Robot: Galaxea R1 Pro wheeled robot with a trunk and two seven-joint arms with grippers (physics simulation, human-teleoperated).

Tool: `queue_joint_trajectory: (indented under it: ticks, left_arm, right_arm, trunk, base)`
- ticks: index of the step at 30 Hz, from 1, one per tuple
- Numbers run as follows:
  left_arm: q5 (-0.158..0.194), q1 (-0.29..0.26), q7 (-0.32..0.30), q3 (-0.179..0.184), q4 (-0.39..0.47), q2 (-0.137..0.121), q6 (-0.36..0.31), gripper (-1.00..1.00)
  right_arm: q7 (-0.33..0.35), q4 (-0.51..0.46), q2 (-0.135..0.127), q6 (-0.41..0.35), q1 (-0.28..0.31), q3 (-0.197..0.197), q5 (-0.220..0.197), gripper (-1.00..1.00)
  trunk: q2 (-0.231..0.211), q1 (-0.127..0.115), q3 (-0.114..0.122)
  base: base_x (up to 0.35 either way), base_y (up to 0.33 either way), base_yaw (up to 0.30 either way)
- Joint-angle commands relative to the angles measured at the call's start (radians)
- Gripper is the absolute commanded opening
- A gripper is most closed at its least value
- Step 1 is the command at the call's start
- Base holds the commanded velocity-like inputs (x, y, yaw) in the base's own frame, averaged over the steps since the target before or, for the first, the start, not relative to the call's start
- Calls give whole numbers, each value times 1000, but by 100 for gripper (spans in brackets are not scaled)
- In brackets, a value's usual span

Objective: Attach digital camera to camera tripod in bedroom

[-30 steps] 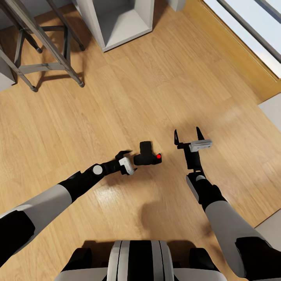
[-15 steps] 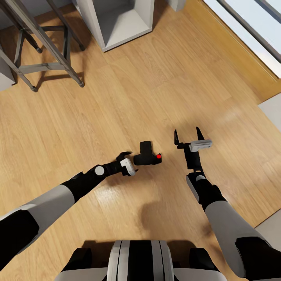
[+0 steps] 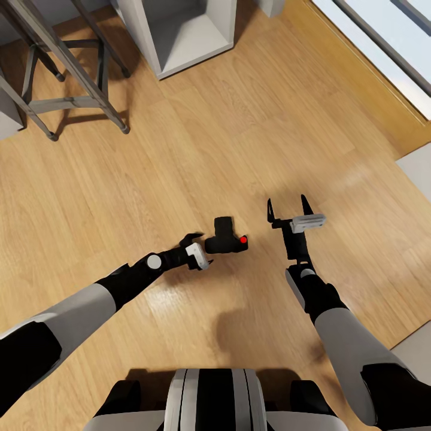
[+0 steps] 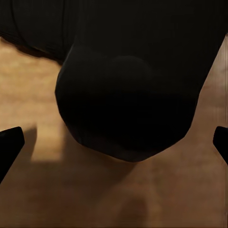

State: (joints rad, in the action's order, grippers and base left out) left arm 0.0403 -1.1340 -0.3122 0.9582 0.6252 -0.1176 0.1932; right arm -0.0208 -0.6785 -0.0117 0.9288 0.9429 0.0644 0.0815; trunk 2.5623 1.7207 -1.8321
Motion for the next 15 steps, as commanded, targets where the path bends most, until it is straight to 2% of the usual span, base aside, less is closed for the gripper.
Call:
queue_joint_trajectory:
  ticks: [1, 7, 15]
  left_arm:
    - [4, -1, 1, 5, 0, 0, 3, 100]
    - [4, -1, 1, 4, 0, 3, 2, 100]
    - [4, -1, 27, 5, -2, 24, 2, 100]
  right_arm:
    - [-2, 1, -1, 2, 0, 2, 3, 100]
    - [-2, 1, -1, 2, 0, 2, 3, 100]
    - [-2, 1, -1, 2, 0, 2, 3, 100]
  trunk:
    - [0, 0, 0]
    - [0, 0, 0]
    - [0, 0, 0]
  base:
    - [0, 0, 0]
    - [0, 0, 0]
    - [0, 0, 0]
